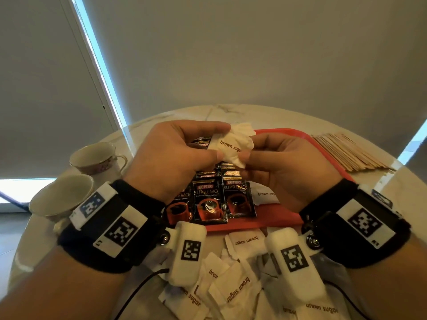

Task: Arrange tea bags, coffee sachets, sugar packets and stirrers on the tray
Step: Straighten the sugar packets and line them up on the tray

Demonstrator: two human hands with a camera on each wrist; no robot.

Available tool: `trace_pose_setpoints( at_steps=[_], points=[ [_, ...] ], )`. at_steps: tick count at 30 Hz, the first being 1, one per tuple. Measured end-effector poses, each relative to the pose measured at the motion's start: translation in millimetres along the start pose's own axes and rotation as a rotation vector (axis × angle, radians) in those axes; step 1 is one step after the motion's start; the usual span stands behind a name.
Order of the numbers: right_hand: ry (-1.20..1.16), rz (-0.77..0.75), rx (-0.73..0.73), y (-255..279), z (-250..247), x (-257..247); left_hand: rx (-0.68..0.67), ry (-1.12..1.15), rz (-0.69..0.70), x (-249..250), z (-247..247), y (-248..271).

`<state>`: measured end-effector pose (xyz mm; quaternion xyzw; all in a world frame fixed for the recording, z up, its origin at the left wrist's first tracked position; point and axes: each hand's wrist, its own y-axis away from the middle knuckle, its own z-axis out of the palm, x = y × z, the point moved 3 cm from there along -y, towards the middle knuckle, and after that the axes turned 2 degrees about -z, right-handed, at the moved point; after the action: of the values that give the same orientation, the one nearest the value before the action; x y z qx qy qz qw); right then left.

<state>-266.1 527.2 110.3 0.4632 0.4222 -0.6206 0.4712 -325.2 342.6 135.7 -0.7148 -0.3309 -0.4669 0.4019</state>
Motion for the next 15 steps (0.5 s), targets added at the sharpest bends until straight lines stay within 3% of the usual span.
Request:
trace_pose_setpoints(
  at_steps=[5, 10, 15],
  points=[
    [0.04, -0.006, 0.11, 0.9, 0.5, -5.6, 0.048, -0.112, 0.031, 2.5, -1.2, 0.4],
    [0.178, -0.016, 0.186, -0.1, -13.8, -12.7, -0.025, -0.066, -0.011, 3.6, 9.3, 3.9],
    [0.474, 0.237, 0.234, 14.9, -47.2, -7.6, 0.025, 0.059, -0.05, -1.2, 4.0, 0.6]
  ],
)
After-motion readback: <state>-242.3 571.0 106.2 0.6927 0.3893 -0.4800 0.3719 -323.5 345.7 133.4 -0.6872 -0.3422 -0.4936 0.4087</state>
